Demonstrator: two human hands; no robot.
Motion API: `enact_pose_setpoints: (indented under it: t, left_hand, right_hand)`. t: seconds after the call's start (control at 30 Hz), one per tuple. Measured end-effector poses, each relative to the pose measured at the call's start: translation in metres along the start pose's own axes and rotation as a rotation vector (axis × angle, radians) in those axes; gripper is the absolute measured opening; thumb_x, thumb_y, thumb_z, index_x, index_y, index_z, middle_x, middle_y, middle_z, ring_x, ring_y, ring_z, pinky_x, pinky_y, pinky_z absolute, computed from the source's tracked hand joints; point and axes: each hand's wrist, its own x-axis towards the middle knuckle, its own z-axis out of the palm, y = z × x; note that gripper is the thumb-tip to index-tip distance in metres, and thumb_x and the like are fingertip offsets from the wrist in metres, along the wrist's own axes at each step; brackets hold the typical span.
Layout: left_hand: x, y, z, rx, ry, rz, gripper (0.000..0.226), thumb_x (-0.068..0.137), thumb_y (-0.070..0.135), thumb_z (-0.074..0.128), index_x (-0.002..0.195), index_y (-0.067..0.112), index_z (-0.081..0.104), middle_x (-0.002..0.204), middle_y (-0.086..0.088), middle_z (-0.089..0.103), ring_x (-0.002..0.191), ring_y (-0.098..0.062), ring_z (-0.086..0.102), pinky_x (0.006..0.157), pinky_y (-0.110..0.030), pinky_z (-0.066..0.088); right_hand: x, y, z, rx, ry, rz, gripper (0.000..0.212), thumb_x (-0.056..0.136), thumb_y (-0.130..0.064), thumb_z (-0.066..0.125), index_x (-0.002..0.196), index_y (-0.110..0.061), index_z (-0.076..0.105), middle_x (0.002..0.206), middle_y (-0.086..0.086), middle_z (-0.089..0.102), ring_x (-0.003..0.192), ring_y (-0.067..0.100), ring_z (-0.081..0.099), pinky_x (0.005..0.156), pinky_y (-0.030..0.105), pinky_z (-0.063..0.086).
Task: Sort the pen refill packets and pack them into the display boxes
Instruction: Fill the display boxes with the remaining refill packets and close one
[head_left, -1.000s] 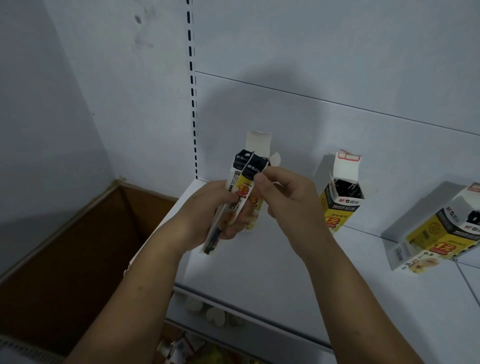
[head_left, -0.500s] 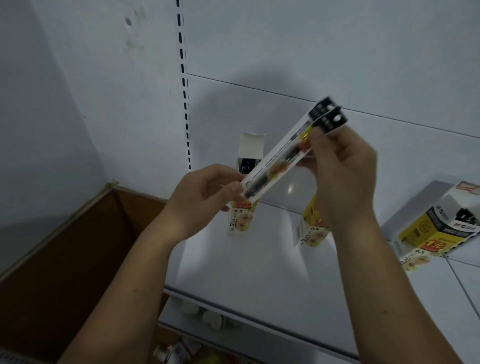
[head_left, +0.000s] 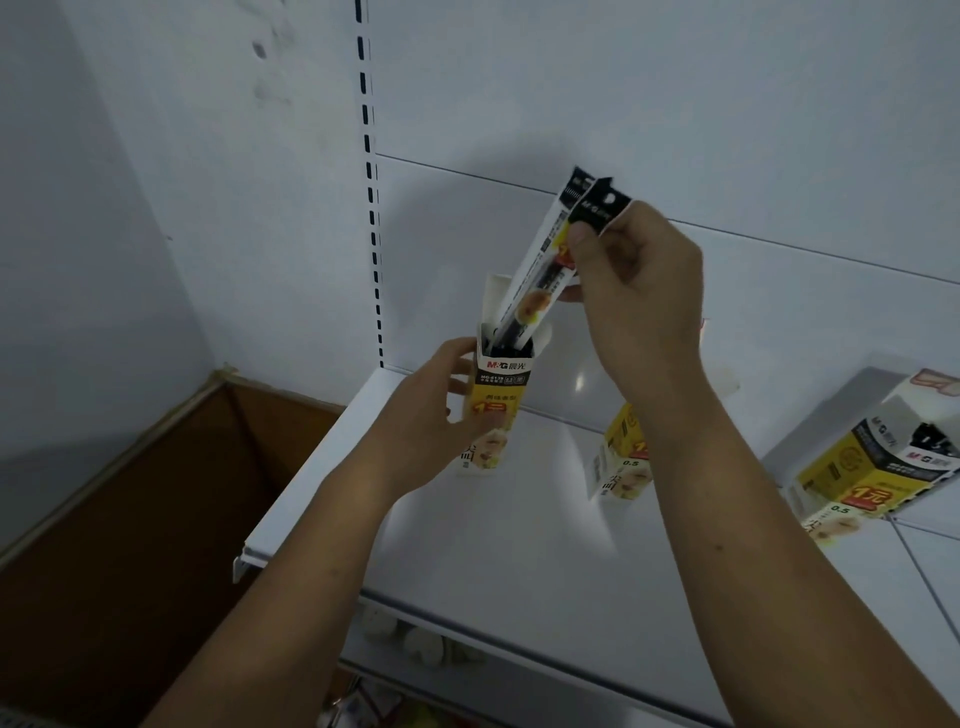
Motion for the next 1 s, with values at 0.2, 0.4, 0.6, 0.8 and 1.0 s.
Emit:
enact_pose_setpoints:
  t: [0.2,0.4,0.6,0.8,1.0]
  left_hand:
    - [0.003,-0.003,0.000,-0.031,0.001,-0.057,0.061,0.091,0.029,0.078,0.143,0.031,0.047,0.131,0.016,0.064,0.117,-0.005,0.062,0.097,-0.037,0.059]
    - [0.002,-0.002,0.002,-0.015,0.006,-0.055,0.058,0.091,0.030,0.078,0.141,0.032,0.049,0.132,0.018,0.064,0.117,-0.006,0.062,0.090,-0.025,0.058]
    - [0.001,-0.002,0.005,0.013,0.022,-0.043,0.059,0.092,0.031,0.077,0.143,0.032,0.047,0.135,0.016,0.063,0.117,-0.005,0.062,0.086,-0.022,0.057]
    - [0.001,-0.002,0.005,0.024,0.036,-0.049,0.059,0.091,0.031,0.079,0.141,0.031,0.048,0.133,0.015,0.064,0.118,-0.006,0.062,0.091,-0.035,0.062]
    - [0.001,-0.002,0.005,0.034,0.033,-0.064,0.062,0.091,0.032,0.078,0.144,0.031,0.046,0.137,0.013,0.063,0.118,-0.008,0.062,0.093,-0.034,0.061]
  right_hand:
    - [-0.006,0.006,0.008,-0.074,-0.101,0.031,0.017,0.103,-0.020,0.060,0.107,-0.006,0.070,0.089,0.003,0.075,0.085,0.020,0.074,0.068,0.046,0.064]
    - [0.003,-0.002,-0.003,-0.167,-0.072,-0.015,0.014,0.102,-0.020,0.063,0.102,-0.009,0.071,0.086,0.000,0.074,0.077,0.016,0.072,0.069,0.043,0.063]
    - [0.005,-0.010,-0.001,-0.298,-0.172,-0.087,0.014,0.099,-0.023,0.066,0.107,-0.017,0.076,0.084,-0.007,0.074,0.075,0.013,0.072,0.075,0.039,0.061]
    - [-0.006,0.003,0.010,-0.483,-0.404,-0.001,0.011,0.094,-0.026,0.072,0.097,-0.016,0.076,0.081,-0.003,0.070,0.074,0.007,0.065,0.064,0.006,0.043]
    - [0.000,0.001,0.004,-0.361,-0.369,-0.007,0.025,0.094,-0.024,0.074,0.119,-0.025,0.072,0.098,-0.016,0.069,0.081,0.000,0.064,0.069,0.005,0.044]
